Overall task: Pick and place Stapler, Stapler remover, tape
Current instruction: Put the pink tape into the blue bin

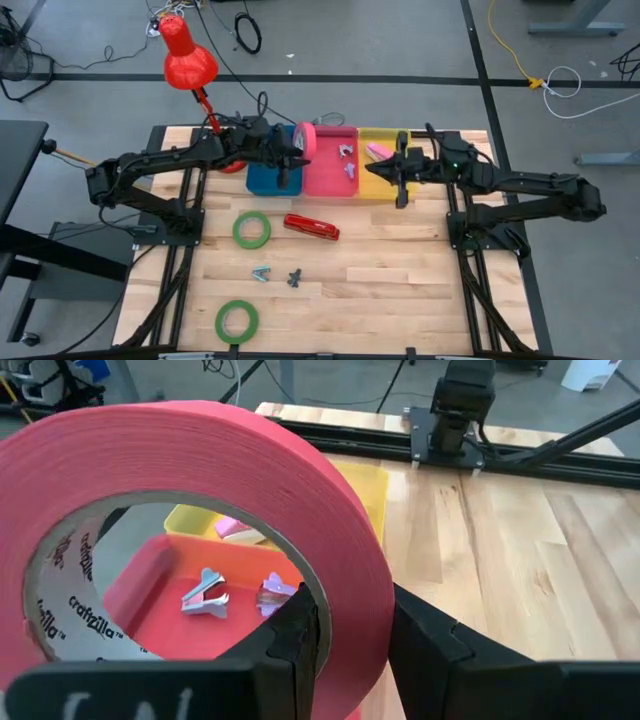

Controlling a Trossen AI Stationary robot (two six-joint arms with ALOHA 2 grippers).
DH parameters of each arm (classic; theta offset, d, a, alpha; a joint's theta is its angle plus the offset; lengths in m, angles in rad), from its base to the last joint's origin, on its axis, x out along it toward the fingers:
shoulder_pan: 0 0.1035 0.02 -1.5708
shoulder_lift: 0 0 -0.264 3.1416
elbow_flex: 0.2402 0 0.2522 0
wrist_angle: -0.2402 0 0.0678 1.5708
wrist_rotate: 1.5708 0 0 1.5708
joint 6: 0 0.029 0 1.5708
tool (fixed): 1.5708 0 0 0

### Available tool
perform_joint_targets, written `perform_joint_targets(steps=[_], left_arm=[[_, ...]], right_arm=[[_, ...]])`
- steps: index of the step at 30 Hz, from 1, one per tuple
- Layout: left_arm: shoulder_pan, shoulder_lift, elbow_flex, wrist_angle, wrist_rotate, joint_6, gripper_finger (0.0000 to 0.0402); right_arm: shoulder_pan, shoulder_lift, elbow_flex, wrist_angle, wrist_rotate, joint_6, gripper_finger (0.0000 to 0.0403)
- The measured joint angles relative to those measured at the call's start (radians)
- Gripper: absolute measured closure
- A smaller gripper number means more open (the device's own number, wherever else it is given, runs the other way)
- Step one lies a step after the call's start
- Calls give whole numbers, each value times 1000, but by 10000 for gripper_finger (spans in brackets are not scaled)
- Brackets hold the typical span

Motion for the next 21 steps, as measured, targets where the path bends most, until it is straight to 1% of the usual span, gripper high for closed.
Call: perform_joint_targets(steps=[4, 7, 13, 17, 21], left_arm=[[18, 0, 0, -31, -3, 0, 296], [34, 0, 0, -65, -3, 0, 296], [75, 0, 0, -129, -2, 0, 296], [95, 0, 0, -163, 0, 0, 296], [115, 0, 0, -196, 2, 8, 296]], right_arm=[[1, -92, -73, -31, -1, 47, 402], [1, -163, -90, -97, 2, 89, 402], [0, -295, -91, -278, 106, 99, 403], [0, -358, -89, -364, 116, 100, 403], [0, -390, -38, -486, 147, 111, 403]])
